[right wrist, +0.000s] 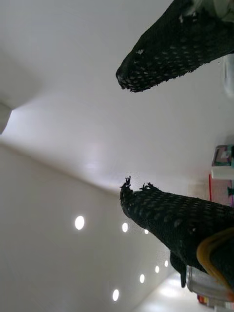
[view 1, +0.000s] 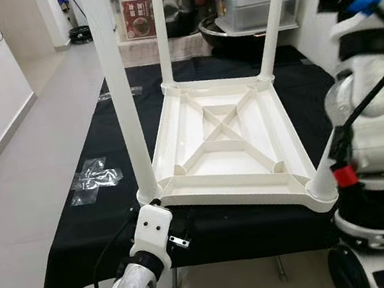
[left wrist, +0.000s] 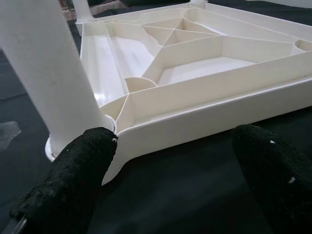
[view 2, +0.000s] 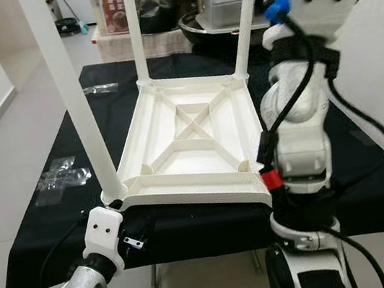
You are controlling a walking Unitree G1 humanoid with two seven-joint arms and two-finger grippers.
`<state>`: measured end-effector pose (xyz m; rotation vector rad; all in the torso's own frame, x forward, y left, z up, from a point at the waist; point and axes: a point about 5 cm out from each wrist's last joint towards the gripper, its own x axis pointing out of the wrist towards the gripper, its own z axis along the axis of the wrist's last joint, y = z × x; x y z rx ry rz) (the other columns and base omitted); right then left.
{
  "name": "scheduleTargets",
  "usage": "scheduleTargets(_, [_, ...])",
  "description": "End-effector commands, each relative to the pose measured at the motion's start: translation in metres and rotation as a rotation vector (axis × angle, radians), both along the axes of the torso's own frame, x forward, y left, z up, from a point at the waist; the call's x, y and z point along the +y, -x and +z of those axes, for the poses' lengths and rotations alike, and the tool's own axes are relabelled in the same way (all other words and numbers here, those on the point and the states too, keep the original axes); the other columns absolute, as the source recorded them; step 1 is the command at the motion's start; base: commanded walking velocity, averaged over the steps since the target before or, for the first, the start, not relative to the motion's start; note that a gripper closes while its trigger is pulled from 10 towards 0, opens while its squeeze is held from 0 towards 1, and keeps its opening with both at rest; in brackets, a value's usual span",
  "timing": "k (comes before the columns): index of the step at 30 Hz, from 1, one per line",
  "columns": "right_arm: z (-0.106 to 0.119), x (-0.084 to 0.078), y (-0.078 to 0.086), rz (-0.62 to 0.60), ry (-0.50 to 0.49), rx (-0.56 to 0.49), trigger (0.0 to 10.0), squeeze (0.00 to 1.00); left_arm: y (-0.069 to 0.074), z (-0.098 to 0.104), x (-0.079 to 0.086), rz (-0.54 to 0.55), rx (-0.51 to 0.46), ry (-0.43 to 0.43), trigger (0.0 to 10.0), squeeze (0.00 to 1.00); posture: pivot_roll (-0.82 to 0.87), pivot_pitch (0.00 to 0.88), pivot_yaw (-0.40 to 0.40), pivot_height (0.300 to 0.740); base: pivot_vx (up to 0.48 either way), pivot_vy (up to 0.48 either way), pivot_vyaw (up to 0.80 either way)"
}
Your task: Building children table
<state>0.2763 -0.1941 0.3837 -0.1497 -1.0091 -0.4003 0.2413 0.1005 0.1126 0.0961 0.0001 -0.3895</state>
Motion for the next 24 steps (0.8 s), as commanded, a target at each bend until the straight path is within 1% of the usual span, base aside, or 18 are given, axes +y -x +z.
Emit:
scheduleTargets(1, [-0.019,0.006,0.002,0.027,0.033,0.069,10.0,0.0,0.001,-0.005,0.003,0.01,0.016,-0.01,10.0,0.0,0.07,0.0,-0.043,0.74,0.0,0.0,0.0])
scheduleTargets(2, [-0.019,0.006,0.002,0.027,0.033,0.069,10.0,0.0,0.001,-0.005,0.003,0.01,0.016,-0.01,10.0,0.0,0.07,0.0,-0.043,0.74,0.0,0.0,0.0])
scheduleTargets(4, [-0.039,0.026,0.007,0.127,0.109,0.129,10.0,0.0,0.0,-0.005,0.003,0.012,0.01,-0.014,10.0,0.0,0.07,0.0,-0.038,0.74,0.0,0.0,0.0])
scheduleTargets(5, [-0.045,0.032,0.009,0.164,0.116,0.147,10.0,0.0,0.0,-0.005,0.004,0.013,0.009,-0.013,10.0,0.0,0.07,0.0,-0.038,0.74,0.0,0.0,0.0])
scheduleTargets(7, [-0.052,0.037,0.011,0.206,0.123,0.167,10.0,0.0,0.0,-0.005,0.004,0.015,0.007,-0.013,10.0,0.0,0.07,0.0,-0.038,0.74,0.0,0.0,0.0])
scheduleTargets(8, [-0.052,0.037,0.011,0.206,0.123,0.167,10.0,0.0,0.0,-0.005,0.004,0.015,0.007,-0.013,10.0,0.0,0.07,0.0,-0.038,0.74,0.0,0.0,0.0])
scheduleTargets(11, [-0.098,0.051,0.017,0.279,0.162,0.312,10.0,0.0,-0.001,-0.004,0.005,0.022,-0.003,-0.018,10.0,0.0,0.07,0.0,-0.034,0.74,0.0,0.0,0.0])
scheduleTargets(12, [-0.098,0.051,0.017,0.279,0.162,0.312,10.0,0.0,-0.001,-0.004,0.005,0.022,-0.003,-0.018,10.0,0.0,0.07,0.0,-0.034,0.74,0.0,0.0,0.0])
scheduleTargets(13, [-0.114,0.053,0.018,0.288,0.175,0.364,10.0,0.0,-0.002,-0.003,0.005,0.023,-0.005,-0.02,10.0,0.0,0.07,0.0,-0.043,0.74,0.0,0.0,0.0])
scheduleTargets(14, [-0.122,0.053,0.018,0.289,0.182,0.393,10.0,0.0,-0.002,-0.003,0.005,0.024,-0.005,-0.021,10.0,0.0,0.07,0.0,-0.043,0.74,0.0,0.0,0.0])
scheduleTargets(15, [-0.122,0.053,0.018,0.289,0.182,0.393,10.0,0.0,-0.002,-0.003,0.005,0.024,-0.005,-0.021,10.0,0.0,0.07,0.0,-0.043,0.74,0.0,0.0,0.0])
scheduleTargets(16, [-0.156,0.047,0.016,0.288,0.166,0.526,10.0,0.0,-0.001,-0.003,0.005,0.025,-0.005,-0.023,10.0,0.0,0.07,0.0,-0.039,0.74,0.0,0.0,0.0])
scheduleTargets(17, [-0.156,0.047,0.016,0.288,0.166,0.526,10.0,0.0,-0.001,-0.003,0.005,0.025,-0.005,-0.023,10.0,0.0,0.07,0.0,-0.039,0.74,0.0,0.0,0.0])
scheduleTargets(18, [-0.178,0.044,0.016,0.283,0.149,0.618,10.0,0.0,-0.001,-0.003,0.005,0.027,-0.006,-0.023,10.0,0.0,0.07,0.0,-0.046,0.74,0.0,0.0,0.0])
scheduleTargets(20, [-0.18,0.043,0.017,0.282,0.147,0.632,10.0,0.0,-0.001,-0.003,0.006,0.027,-0.006,-0.023,10.0,0.0,0.07,0.0,-0.046,0.74,0.0,0.0,0.0])
scheduleTargets(22, [-0.197,0.039,0.015,0.291,0.093,0.722,10.0,0.0,-0.001,-0.003,0.006,0.034,-0.006,-0.02,10.0,0.0,0.07,0.0,-0.044,0.74,0.0,0.0,0.0])
scheduleTargets(23, [-0.197,0.039,0.015,0.291,0.093,0.722,10.0,0.0,-0.001,-0.003,0.006,0.034,-0.006,-0.02,10.0,0.0,0.07,0.0,-0.044,0.74,0.0,0.0,0.0])
scheduleTargets(24, [-0.207,0.038,0.016,0.308,0.062,0.77,10.0,0.0,-0.001,-0.003,0.006,0.036,-0.006,-0.02,10.0,0.0,0.08,0.0,-0.046,0.74,0.0,0.0,0.0])
